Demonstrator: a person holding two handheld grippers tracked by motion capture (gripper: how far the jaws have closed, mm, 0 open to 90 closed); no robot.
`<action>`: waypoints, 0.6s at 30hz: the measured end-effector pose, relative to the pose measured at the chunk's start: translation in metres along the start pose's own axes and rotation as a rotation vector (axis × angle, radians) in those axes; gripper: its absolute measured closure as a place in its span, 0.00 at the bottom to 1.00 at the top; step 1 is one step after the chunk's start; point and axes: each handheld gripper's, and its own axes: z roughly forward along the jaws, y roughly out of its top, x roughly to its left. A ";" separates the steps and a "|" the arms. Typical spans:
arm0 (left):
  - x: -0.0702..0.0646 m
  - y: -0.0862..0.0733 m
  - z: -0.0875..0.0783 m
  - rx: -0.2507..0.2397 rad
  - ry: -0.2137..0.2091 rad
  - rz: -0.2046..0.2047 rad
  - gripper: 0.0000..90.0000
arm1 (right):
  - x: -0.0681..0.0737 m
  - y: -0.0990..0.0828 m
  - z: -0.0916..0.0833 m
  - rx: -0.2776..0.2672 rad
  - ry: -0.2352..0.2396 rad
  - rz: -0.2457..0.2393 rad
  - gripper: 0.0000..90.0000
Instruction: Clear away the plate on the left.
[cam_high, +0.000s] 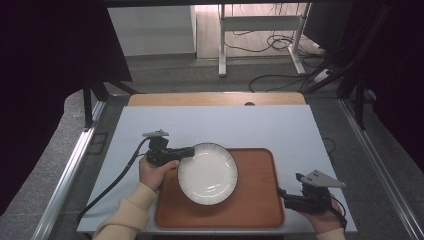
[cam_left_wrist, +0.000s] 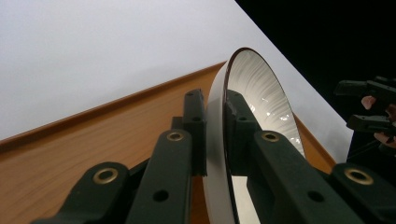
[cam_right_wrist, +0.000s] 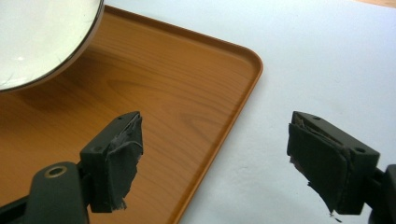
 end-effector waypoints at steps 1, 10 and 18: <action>-0.001 0.000 0.001 0.001 -0.002 -0.002 0.91 | 0.000 0.000 0.000 0.000 0.000 0.001 0.21; -0.005 -0.001 0.013 0.022 -0.030 0.004 0.91 | 0.000 0.000 -0.001 0.000 -0.002 0.000 0.21; -0.007 -0.001 0.025 0.038 -0.036 0.001 0.91 | 0.000 0.000 0.000 0.001 -0.001 0.002 0.21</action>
